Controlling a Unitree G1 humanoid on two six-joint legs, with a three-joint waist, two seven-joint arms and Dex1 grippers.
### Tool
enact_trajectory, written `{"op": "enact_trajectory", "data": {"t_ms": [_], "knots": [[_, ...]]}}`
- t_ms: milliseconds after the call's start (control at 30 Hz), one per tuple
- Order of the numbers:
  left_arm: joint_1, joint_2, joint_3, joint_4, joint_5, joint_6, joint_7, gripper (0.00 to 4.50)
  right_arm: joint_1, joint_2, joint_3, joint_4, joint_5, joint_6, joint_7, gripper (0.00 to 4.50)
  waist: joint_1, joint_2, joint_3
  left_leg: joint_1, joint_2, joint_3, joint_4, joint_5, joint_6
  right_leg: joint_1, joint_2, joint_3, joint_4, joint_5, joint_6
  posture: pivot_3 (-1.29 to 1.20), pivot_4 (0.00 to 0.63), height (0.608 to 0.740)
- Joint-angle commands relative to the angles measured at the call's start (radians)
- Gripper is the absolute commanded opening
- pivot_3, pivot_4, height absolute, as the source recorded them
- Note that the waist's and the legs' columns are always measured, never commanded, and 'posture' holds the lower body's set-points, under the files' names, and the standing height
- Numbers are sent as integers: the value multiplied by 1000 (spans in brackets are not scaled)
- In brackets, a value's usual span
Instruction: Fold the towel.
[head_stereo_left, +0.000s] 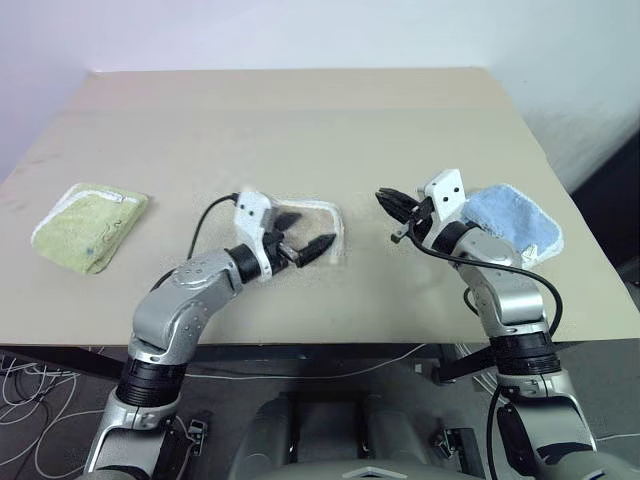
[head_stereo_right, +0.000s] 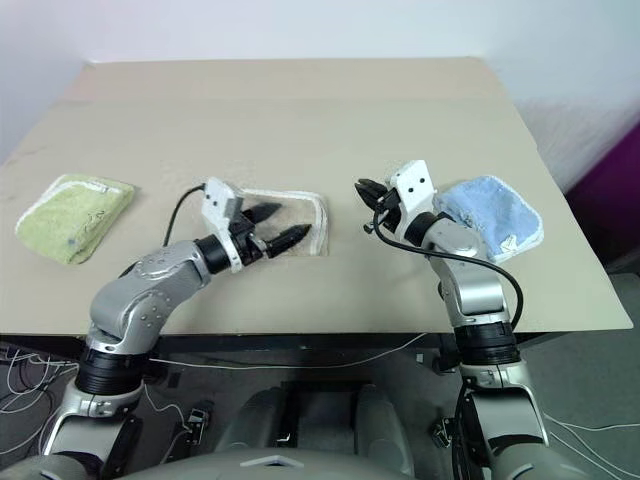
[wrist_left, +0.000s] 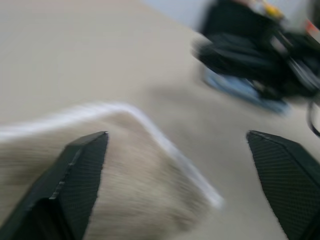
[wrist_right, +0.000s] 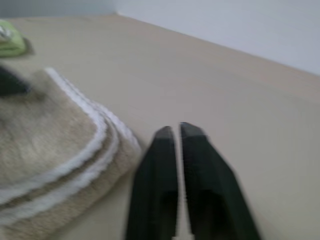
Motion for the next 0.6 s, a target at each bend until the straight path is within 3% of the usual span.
{"op": "enact_trajectory", "data": {"t_ms": [33, 100, 200, 367, 567, 600], "knots": [[-6, 7, 81, 12, 48, -83, 45, 4500, -34, 21, 10, -86, 43, 30, 8, 33, 0, 0, 0, 0, 0, 0, 0, 0, 0, 0, 0, 0, 0, 0, 0, 0, 150, 740], [12, 30, 71, 42, 104, -135, 29, 4500, -40, 44, 30, -104, 52, 51, 6, 33, 0, 0, 0, 0, 0, 0, 0, 0, 0, 0, 0, 0, 0, 0, 0, 0, 150, 740], [39, 61, 50, 78, 159, -198, -11, 3916, -43, 80, 77, -118, 55, 78, 15, 0, -1, 0, 0, 0, 0, 0, 0, 0, 0, 0, 0, 0, 0, 0, 0, 0, 150, 740], [60, 75, 20, 135, 206, -268, -82, 2243, -60, 135, 179, -19, 2, 86, 23, 0, 1, 0, 0, 0, 0, 0, 0, 0, 0, -1, 0, 0, 0, 0, 0, 0, 150, 740], [66, 84, -79, 251, 333, -333, -123, 112, -112, 197, 206, 241, -34, 106, 9, 0, 0, 0, 0, 0, -1, 0, 0, 0, 0, -1, -1, -1, 0, 0, 0, 0, 150, 740], [66, 81, -90, 269, 351, -344, -121, 112, -113, 200, 212, 272, -47, 96, 9, 0, -1, 0, 0, -1, -1, 0, 0, 0, 0, -1, -1, -1, 0, 0, 0, 0, 150, 740]]}}
